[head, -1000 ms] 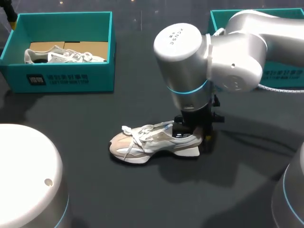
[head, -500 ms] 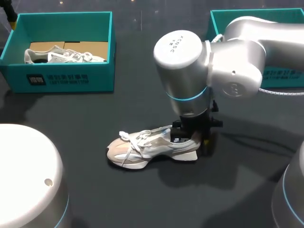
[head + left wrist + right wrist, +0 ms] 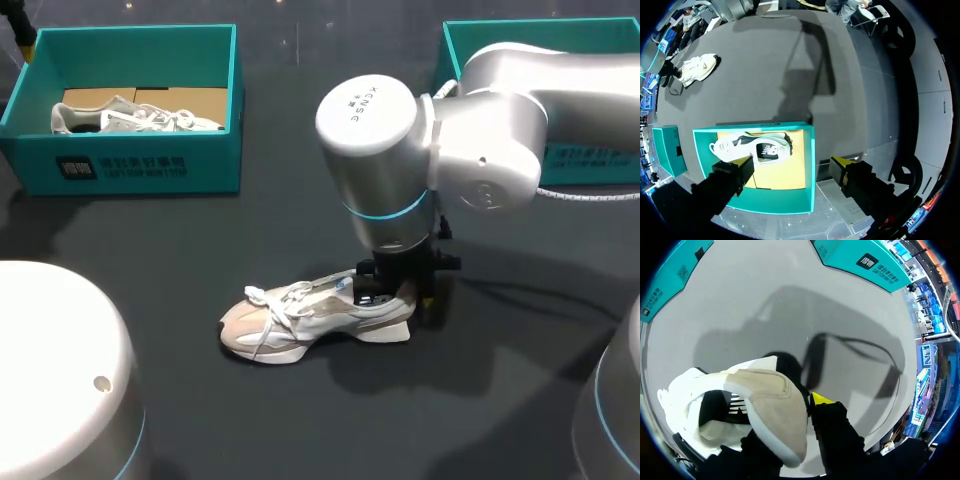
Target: Take the shoe out of the shoebox, open the shoe tongue, remove and reinsert the insole, then place the shoe into the shoebox
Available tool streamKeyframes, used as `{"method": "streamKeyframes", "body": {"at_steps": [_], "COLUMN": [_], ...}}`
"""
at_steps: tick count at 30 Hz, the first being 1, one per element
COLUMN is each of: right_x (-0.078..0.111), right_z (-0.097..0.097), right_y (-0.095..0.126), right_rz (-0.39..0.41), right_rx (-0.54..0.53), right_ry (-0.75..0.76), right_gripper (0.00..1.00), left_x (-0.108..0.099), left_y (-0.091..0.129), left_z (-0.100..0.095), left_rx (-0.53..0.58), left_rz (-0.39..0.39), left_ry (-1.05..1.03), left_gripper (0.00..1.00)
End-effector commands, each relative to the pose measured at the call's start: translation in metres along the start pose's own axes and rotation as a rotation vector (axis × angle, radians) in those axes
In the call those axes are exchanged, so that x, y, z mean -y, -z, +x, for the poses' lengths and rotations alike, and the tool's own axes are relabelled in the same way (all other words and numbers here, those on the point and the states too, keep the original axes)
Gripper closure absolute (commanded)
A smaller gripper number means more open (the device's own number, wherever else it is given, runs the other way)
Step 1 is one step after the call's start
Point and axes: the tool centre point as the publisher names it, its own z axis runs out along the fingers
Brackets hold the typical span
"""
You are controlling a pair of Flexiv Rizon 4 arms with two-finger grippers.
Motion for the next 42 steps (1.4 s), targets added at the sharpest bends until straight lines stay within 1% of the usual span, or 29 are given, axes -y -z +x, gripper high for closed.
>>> {"method": "streamKeyframes", "body": {"at_steps": [1, 5, 6, 7, 8, 10, 12, 13, 14, 15, 16, 21, 23, 27, 29, 32, 34, 35, 37, 38, 39, 40, 42], "right_x": [-0.001, -0.001, -0.001, -0.001, -0.001, -0.001, -0.001, -0.001, -0.001, -0.001, -0.001, -0.002, -0.004, -0.008, -0.01, -0.014, -0.018, -0.021, -0.025, -0.028, -0.031, -0.032, -0.032], "right_z": [0.002, 0.003, 0.003, 0.003, 0.002, 0.001, 0.001, 0.0, -0.001, -0.001, -0.002, -0.008, -0.012, -0.025, -0.032, -0.041, -0.046, -0.049, -0.054, -0.057, -0.059, -0.061, -0.061], "right_y": [-0.005, -0.009, -0.01, -0.01, -0.01, -0.009, -0.007, -0.006, -0.005, -0.003, -0.001, 0.016, 0.027, 0.047, 0.057, 0.07, 0.077, 0.08, 0.087, 0.089, 0.092, 0.094, 0.094], "right_rz": [0.01, 0.025, 0.026, 0.028, 0.029, 0.028, 0.027, 0.027, 0.028, 0.027, 0.025, 0.016, 0.002, -0.018, -0.045, -0.056, -0.052, -0.053, -0.049, -0.045, -0.044, -0.065, -0.065], "right_rx": [-0.007, -0.018, -0.019, -0.019, -0.019, -0.019, -0.021, -0.022, -0.022, -0.02, -0.025, -0.034, -0.055, -0.109, -0.155, -0.225, -0.227, -0.245, -0.3, -0.346, -0.423, -0.531, -0.531], "right_ry": [0.006, 0.004, 0.002, 0.002, 0.001, -0.001, -0.002, -0.003, -0.004, -0.005, -0.007, -0.012, -0.01, -0.006, 0.009, 0.057, 0.085, 0.097, 0.142, 0.172, 0.239, 0.348, 0.348], "right_gripper": [1.0, 1.0, 0.92, 0.79, 0.7, 0.56, 0.31, 0.22, 0.14, 0.04, 0.0, 0.0, 0.0, 0.0, 0.0, 0.0, 0.0, 0.0, 0.0, 0.0, 0.0, 0.0, 0.0], "left_x": [0.001, 0.001, 0.001, 0.001, 0.001, 0.001, 0.001, 0.001, 0.001, 0.001, 0.001, 0.001, 0.001, 0.001, 0.001, 0.001, 0.001, 0.001, 0.001, 0.001, 0.001, 0.001, 0.001], "left_y": [0.0, 0.0, 0.0, 0.0, 0.0, 0.0, 0.0, 0.0, 0.0, 0.0, 0.0, 0.0, 0.0, 0.0, 0.0, 0.0, 0.0, 0.0, 0.0, 0.0, 0.0, 0.0, 0.0], "left_z": [0.0, 0.0, 0.0, 0.0, 0.0, 0.0, 0.0, 0.0, 0.0, 0.0, 0.0, 0.0, 0.0, 0.0, 0.0, 0.0, 0.0, 0.0, 0.0, 0.0, 0.0, 0.0, 0.0], "left_rx": [-0.002, -0.002, -0.002, -0.002, -0.002, -0.002, -0.002, -0.002, -0.002, -0.002, -0.002, -0.002, -0.002, -0.002, -0.002, -0.002, -0.002, -0.002, -0.002, -0.002, -0.002, -0.002, -0.002], "left_rz": [-0.001, -0.001, -0.001, -0.001, -0.001, -0.001, -0.001, -0.001, -0.001, -0.001, -0.001, -0.001, -0.001, -0.001, -0.001, -0.001, -0.001, -0.001, -0.001, -0.001, -0.001, -0.001, -0.001], "left_ry": [-0.001, -0.001, -0.001, -0.001, -0.001, -0.001, -0.001, -0.001, -0.001, -0.001, -0.001, -0.001, -0.001, -0.001, -0.001, -0.001, -0.001, -0.001, -0.001, -0.001, -0.001, -0.001, -0.001], "left_gripper": [0.0, 0.0, 0.0, 0.0, 0.0, 0.0, 0.0, 0.0, 0.0, 0.0, 0.0, 0.0, 0.0, 0.0, 0.0, 0.0, 0.0, 0.0, 0.0, 0.0, 0.0, 0.0, 0.0]}}
